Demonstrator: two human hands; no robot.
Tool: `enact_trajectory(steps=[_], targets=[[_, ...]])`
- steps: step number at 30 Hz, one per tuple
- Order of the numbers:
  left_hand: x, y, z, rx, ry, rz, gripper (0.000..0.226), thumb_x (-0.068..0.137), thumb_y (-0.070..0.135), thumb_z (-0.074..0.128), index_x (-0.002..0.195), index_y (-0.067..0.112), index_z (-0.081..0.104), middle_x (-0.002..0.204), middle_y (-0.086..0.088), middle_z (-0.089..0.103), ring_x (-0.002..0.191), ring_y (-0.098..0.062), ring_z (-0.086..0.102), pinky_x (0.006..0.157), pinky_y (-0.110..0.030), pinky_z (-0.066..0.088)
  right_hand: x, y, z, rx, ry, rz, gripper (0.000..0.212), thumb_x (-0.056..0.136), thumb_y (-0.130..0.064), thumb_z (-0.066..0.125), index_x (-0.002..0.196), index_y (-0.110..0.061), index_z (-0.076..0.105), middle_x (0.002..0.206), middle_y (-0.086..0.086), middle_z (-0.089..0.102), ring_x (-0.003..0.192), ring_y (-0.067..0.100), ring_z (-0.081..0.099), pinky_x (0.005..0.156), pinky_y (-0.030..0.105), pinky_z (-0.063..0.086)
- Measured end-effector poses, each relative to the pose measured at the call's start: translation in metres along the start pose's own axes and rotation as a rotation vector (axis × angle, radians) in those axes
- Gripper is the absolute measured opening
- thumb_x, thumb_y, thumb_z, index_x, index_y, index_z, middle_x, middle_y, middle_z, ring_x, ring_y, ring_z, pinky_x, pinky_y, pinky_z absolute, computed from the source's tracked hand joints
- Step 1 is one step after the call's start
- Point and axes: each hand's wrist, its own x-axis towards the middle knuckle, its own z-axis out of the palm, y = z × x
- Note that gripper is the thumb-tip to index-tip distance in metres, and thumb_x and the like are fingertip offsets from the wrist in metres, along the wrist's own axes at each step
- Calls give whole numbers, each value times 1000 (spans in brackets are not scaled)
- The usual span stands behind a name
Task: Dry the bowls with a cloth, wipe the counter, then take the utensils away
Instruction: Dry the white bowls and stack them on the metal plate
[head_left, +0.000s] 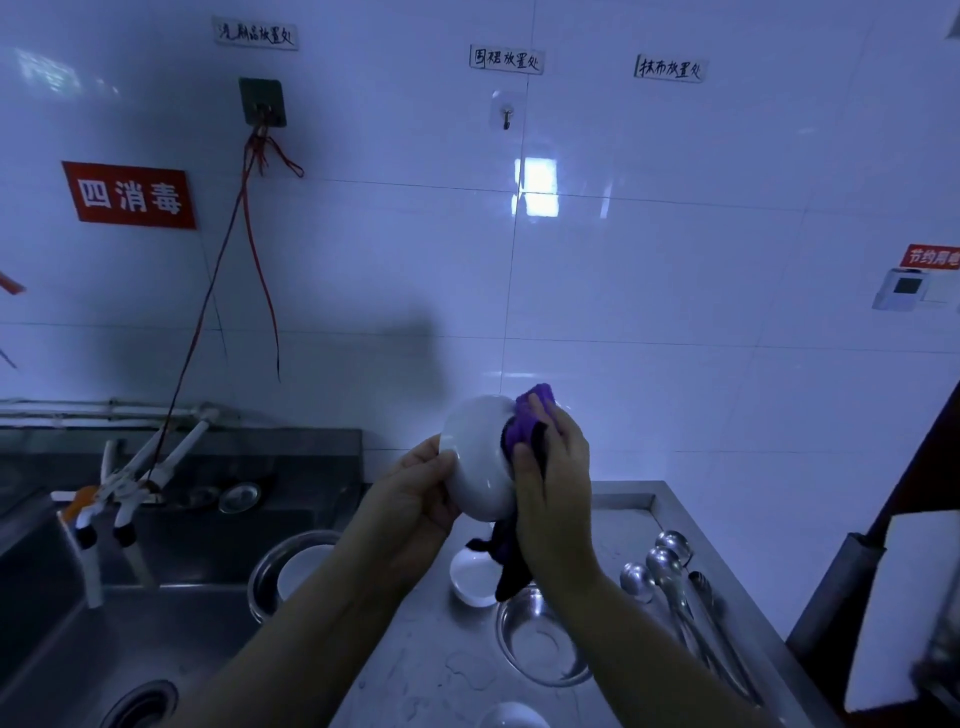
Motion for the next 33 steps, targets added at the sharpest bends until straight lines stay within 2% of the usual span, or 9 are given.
enact_trajectory(steps=[6,10,14,19,22,25,28,31,33], targets=[[1,4,-1,-116,58,-2,33,85,7,44,78,7,76,84,-12,73,74,-18,71,64,-27,59,-13,10,-5,-53,28,-375,29,92,-21,49,110,-3,64,120,7,58,114,18,52,96,38,45],[2,7,-5,-157,129,-18,19,84,3,47,89,3,65,80,-9,71,69,-15,69,61,-26,58,-9,25,-19,-88,-51,-493,29,97,-24,45,110,-7,64,118,5,59,114,16,51,94,41,46],[0,7,-5,-43,71,-53,25,80,3,48,82,3,73,80,-10,73,71,-16,71,58,-24,56,6,31,-25,-138,-85,-448,27,90,-15,45,105,-4,66,112,4,60,107,15,51,91,38,45],[-7,-9,5,150,72,-84,24,90,-1,44,103,1,64,96,-16,70,81,-20,68,67,-26,57,25,14,-17,-90,-79,-172,28,86,-12,49,110,-12,62,110,-15,53,107,13,48,94,22,37],[-9,-13,13,154,88,-91,24,93,1,43,109,1,60,100,-17,69,84,-22,68,74,-28,57,22,1,-7,-102,-213,-241,33,88,-15,49,119,-9,60,119,-10,54,113,10,47,99,16,34],[-9,-4,19,85,109,-81,20,94,6,43,104,4,61,91,-15,68,81,-21,65,75,-29,54,12,4,-3,-145,-224,-369,40,91,-23,48,126,-7,56,131,5,53,124,12,44,106,29,38],[-9,3,21,-57,175,-91,12,92,9,46,95,6,58,81,-13,67,78,-22,62,79,-33,49,-6,20,1,-262,-178,-569,46,90,-23,56,134,-14,46,139,6,43,131,23,40,102,46,43],[-9,5,21,-182,214,-92,12,93,9,43,96,6,54,93,-16,61,86,-25,57,89,-38,46,-16,36,1,-381,-145,-709,55,87,-23,62,136,-18,38,140,7,35,132,26,36,98,51,45],[-10,2,20,-261,217,-83,16,95,8,39,97,4,55,97,-17,61,87,-23,58,83,-34,53,-10,36,0,-297,-137,-652,45,93,-26,56,135,-18,41,140,7,39,131,24,38,100,48,44]])
